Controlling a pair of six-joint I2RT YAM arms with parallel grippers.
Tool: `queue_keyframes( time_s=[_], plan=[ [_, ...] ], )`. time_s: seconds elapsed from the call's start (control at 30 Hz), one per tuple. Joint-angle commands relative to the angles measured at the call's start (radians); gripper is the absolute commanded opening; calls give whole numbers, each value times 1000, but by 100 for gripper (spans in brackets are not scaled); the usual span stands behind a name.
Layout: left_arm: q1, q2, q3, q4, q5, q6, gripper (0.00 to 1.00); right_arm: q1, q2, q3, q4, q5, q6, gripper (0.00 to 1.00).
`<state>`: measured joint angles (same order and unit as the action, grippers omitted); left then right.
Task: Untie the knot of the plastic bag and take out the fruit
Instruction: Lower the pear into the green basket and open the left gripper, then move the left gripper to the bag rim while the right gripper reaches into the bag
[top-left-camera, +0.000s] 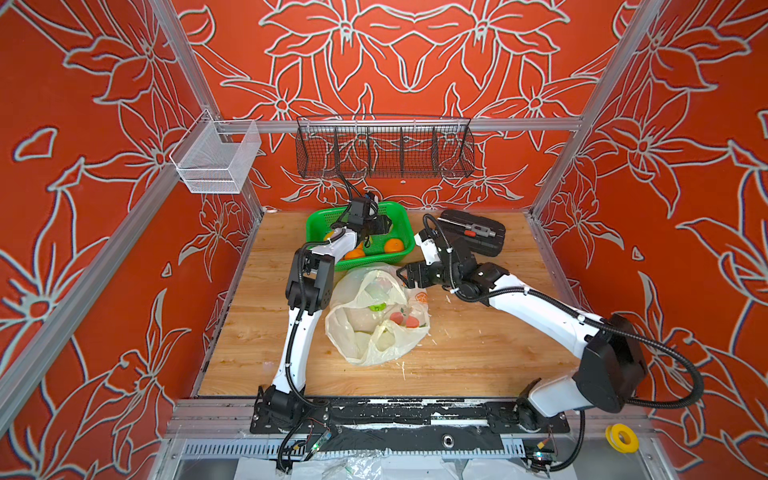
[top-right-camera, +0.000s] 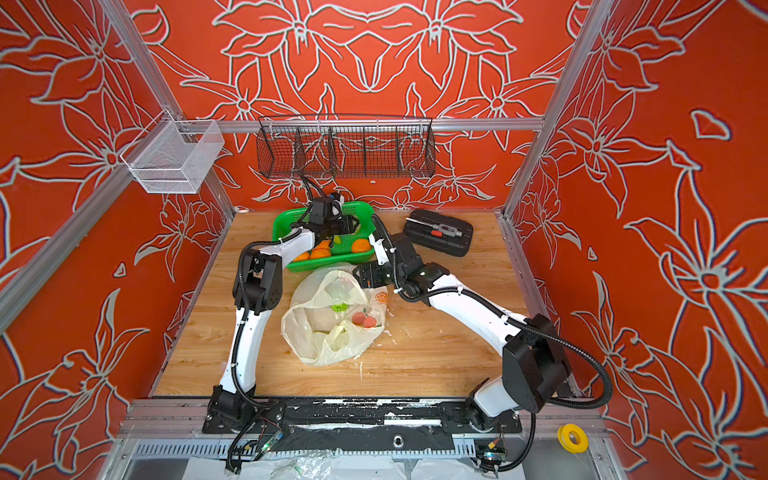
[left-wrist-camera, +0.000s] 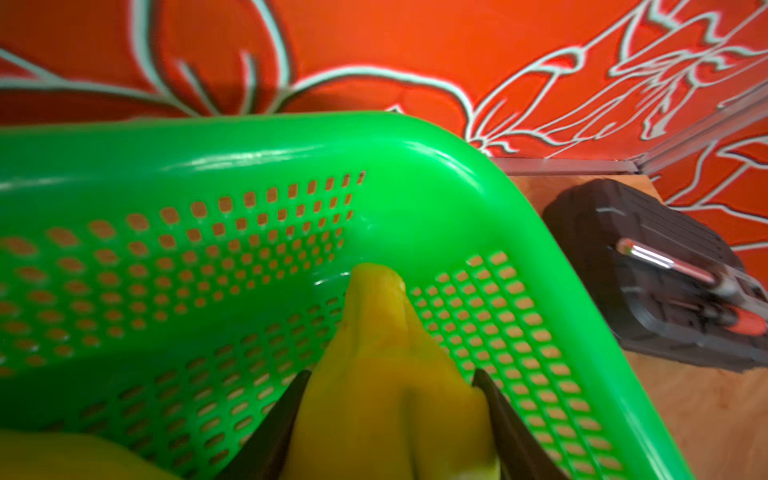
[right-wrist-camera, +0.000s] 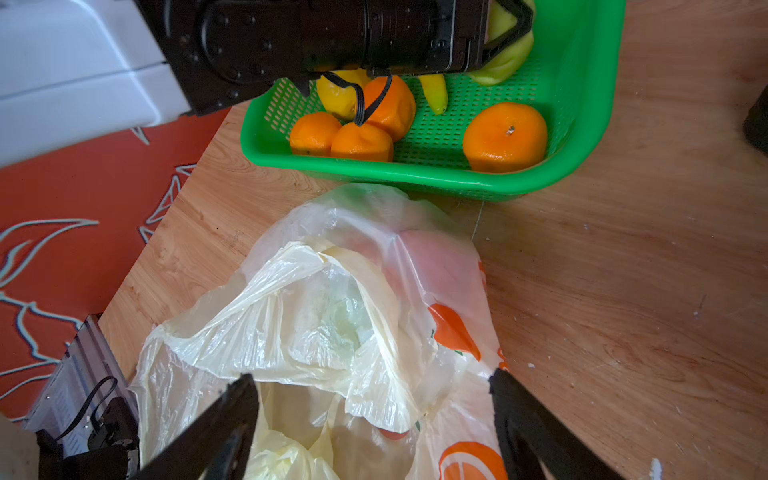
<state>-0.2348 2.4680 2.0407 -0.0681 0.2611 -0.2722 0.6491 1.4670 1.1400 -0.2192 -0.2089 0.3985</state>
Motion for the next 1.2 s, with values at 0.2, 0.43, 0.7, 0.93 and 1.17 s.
queue_keyframes(
  time_s=[0.2, 0.43, 0.7, 0.93, 1.17],
  plan=[
    [5, 39, 82, -98, 7, -21, 76, -5, -59, -21, -2, 44, 3, 90],
    [6, -101, -43, -68, -2, -3, 80, -4, -101, -52, 16, 32, 30, 90],
    [-4, -360, -346, 67, 8, -36, 80, -5, -179, -119, 34, 22, 63, 90],
    [-36, -652, -631, 132, -17, -44, 81, -3, -221, -125, -9, -26, 71, 86],
    [-101, -1024, -943, 130, -90, -26, 81, 56, -220, -130, -12, -40, 105, 82]
  ],
)
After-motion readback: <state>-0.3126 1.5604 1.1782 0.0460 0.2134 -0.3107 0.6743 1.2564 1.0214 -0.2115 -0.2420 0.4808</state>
